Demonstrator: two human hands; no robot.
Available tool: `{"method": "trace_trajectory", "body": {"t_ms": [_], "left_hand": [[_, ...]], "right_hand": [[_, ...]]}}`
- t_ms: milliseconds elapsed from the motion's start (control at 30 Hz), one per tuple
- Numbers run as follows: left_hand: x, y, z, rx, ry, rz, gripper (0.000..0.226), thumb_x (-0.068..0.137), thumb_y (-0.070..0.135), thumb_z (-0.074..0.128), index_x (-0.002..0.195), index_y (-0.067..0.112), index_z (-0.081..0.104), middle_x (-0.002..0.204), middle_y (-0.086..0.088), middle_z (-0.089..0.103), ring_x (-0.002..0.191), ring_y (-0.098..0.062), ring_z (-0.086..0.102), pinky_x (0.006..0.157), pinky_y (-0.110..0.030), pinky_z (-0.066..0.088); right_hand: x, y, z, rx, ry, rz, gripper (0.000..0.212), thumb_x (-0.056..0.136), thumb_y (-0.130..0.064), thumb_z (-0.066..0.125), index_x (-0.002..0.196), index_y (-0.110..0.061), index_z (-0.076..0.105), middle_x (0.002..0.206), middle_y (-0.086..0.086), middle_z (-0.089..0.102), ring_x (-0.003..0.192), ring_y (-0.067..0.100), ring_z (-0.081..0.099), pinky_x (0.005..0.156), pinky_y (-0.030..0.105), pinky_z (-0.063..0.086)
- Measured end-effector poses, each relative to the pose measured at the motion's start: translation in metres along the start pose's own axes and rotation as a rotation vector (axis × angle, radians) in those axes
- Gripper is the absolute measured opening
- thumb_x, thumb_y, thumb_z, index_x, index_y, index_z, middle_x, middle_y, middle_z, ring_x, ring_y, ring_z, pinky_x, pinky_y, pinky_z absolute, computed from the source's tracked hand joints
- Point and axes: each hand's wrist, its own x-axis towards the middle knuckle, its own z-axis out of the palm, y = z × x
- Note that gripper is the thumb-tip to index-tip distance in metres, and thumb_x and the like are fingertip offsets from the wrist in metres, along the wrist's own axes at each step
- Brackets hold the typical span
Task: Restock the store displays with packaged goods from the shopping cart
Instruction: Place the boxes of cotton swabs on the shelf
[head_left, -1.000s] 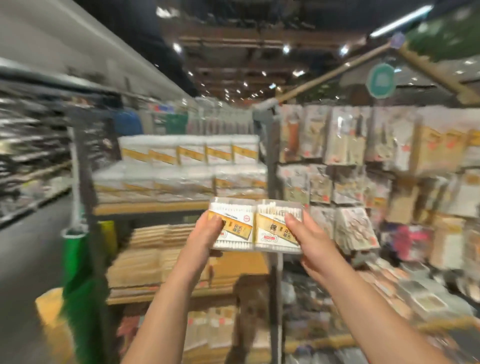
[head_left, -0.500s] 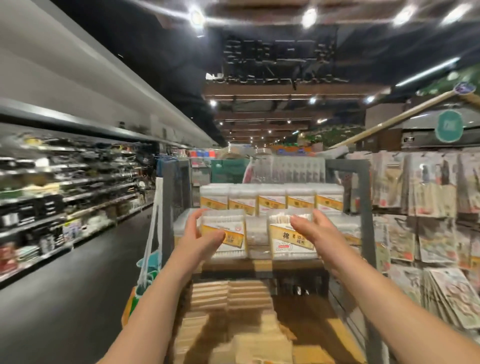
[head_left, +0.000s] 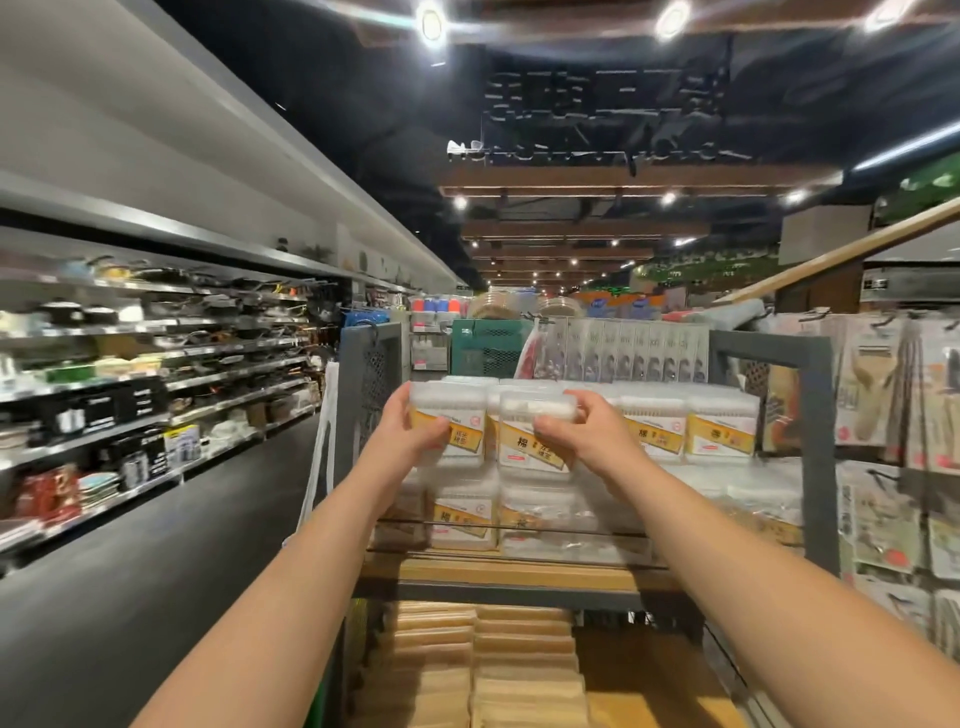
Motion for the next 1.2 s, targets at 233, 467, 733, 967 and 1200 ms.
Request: {"method": "trace_trajectory", "body": {"t_ms": [233, 467, 733, 967, 1200], "left_hand": [[0.011, -0.011, 0.001, 0.106, -0.020, 0.060, 0.040, 0.096, 0.021, 0.057, 0.133, 0.034, 0.051, 0.130, 0.002, 0.062, 0.119, -0.018, 0.060, 0.104, -0.043, 0.045], [0.023, -0.007, 0.004, 0.079, 0.080, -0.077, 0.082, 0.096, 0.040, 0.059, 0.158, 0.025, 0.008, 0.164, -0.003, 0.016, 0.149, -0.026, 0.021, 0.118, -0.045, 0.021], [0.031, -0.002, 0.010, -0.051, 0.073, -0.170, 0.116, 0.061, 0.070, 0.065, 0.157, 0.030, 0.012, 0.159, -0.004, 0.030, 0.141, -0.031, 0.036, 0.114, -0.056, 0.030], [0.029, -0.003, 0.014, 0.089, 0.107, -0.132, 0.088, 0.093, 0.055, 0.056, 0.158, 0.023, 0.007, 0.162, -0.005, 0.023, 0.145, -0.030, 0.029, 0.113, -0.049, 0.027], [-0.040, 0.007, 0.052, 0.036, 0.339, 0.184, 0.074, 0.096, 0.043, 0.054, 0.156, 0.021, 0.017, 0.163, -0.001, 0.017, 0.149, -0.018, 0.019, 0.122, -0.044, 0.020]], "right_hand": [[-0.001, 0.006, 0.005, -0.096, 0.021, -0.034, 0.058, 0.081, -0.019, 0.080, 0.127, -0.020, 0.046, 0.114, -0.008, 0.058, 0.094, 0.003, 0.058, 0.071, 0.008, 0.046], [-0.004, 0.009, 0.012, -0.202, 0.051, -0.018, 0.076, 0.060, -0.044, 0.086, 0.124, -0.018, 0.054, 0.115, -0.003, 0.067, 0.103, 0.015, 0.065, 0.094, 0.044, 0.055], [-0.009, 0.005, 0.021, -0.198, 0.095, -0.008, 0.045, 0.077, -0.024, 0.081, 0.112, -0.019, 0.051, 0.111, -0.002, 0.065, 0.099, 0.013, 0.063, 0.089, 0.033, 0.053], [-0.022, -0.001, 0.020, -0.261, 0.138, 0.052, 0.058, 0.079, -0.037, 0.079, 0.125, -0.014, 0.053, 0.119, 0.001, 0.064, 0.107, 0.018, 0.062, 0.098, 0.040, 0.050], [-0.076, -0.013, -0.017, -0.258, 0.192, 0.035, 0.072, 0.084, -0.039, 0.075, 0.142, -0.015, 0.042, 0.134, 0.001, 0.052, 0.120, 0.013, 0.050, 0.094, 0.028, 0.041]]}}
